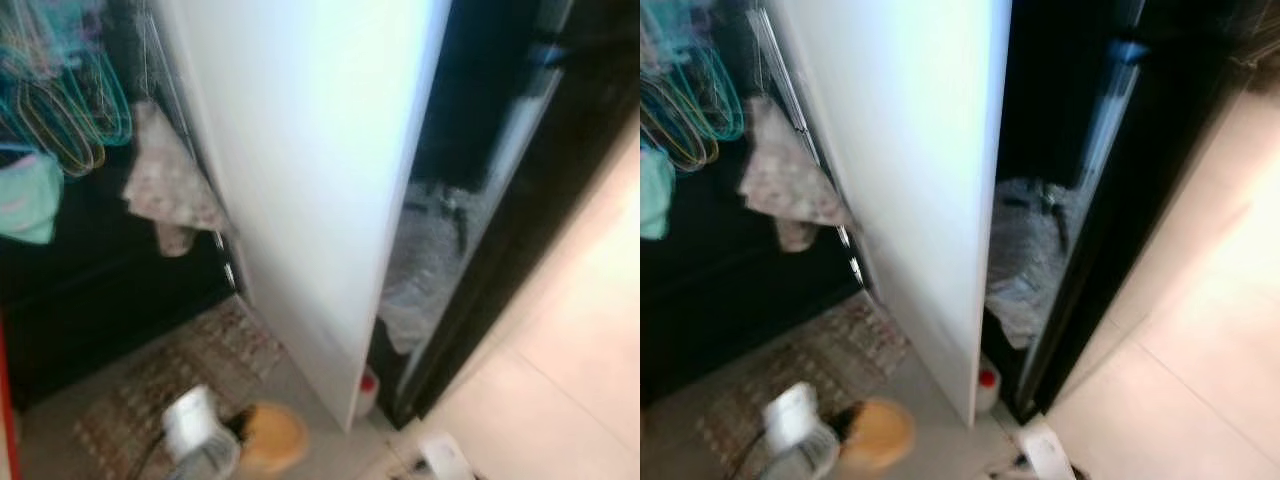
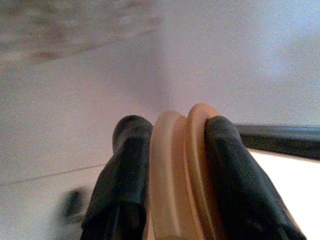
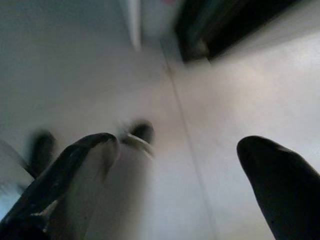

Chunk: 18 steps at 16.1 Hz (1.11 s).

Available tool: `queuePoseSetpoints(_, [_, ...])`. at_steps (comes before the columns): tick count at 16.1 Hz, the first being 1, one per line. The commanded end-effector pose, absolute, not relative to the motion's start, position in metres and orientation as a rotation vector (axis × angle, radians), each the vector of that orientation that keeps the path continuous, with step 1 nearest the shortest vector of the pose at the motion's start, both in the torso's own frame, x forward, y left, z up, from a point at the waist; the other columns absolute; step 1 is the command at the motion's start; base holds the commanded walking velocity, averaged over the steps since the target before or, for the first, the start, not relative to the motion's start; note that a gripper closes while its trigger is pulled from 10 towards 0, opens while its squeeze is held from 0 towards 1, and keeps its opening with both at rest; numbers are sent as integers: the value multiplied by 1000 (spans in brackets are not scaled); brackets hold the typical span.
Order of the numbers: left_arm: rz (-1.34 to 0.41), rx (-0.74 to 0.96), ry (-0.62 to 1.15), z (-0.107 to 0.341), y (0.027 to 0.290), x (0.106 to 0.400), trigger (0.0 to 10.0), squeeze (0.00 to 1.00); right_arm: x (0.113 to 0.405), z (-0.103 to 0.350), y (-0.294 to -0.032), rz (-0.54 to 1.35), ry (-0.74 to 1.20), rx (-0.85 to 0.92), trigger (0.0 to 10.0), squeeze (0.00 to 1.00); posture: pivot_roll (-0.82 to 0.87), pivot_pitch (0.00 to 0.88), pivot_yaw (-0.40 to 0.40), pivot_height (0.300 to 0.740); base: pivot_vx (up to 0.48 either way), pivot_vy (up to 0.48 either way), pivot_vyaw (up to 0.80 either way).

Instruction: Restocking fridge

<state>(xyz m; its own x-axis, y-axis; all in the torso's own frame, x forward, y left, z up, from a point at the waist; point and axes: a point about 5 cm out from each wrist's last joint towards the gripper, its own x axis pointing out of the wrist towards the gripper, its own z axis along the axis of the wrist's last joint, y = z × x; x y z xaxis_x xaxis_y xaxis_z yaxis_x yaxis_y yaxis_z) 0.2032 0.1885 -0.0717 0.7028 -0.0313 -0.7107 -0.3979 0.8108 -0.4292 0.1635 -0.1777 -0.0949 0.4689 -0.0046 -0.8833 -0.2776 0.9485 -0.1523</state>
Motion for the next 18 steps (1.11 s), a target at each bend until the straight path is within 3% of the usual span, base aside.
queuePoseSetpoints(1, [188,-609,753,-67,178,214,10000,0,151,-99,-184,159,1113,-290,10000,0,-19,13,66,740,0,0,-800])
queuePoseSetpoints(4, [184,-606,759,-67,178,213,10000,0,151,-99,-183,159,1113,-289,10000,0,-20,12,68,740,0,0,0])
queuePoseSetpoints(14, [174,-598,767,-68,176,213,10000,0,151,-99,-183,162,1112,-289,10000,0,-19,10,67,740,0,149,-800])
queuePoseSetpoints(18, [187,-597,770,-69,177,211,10000,0,151,-99,-184,165,1112,-295,10000,0,-18,10,62,740,0,120,-200])
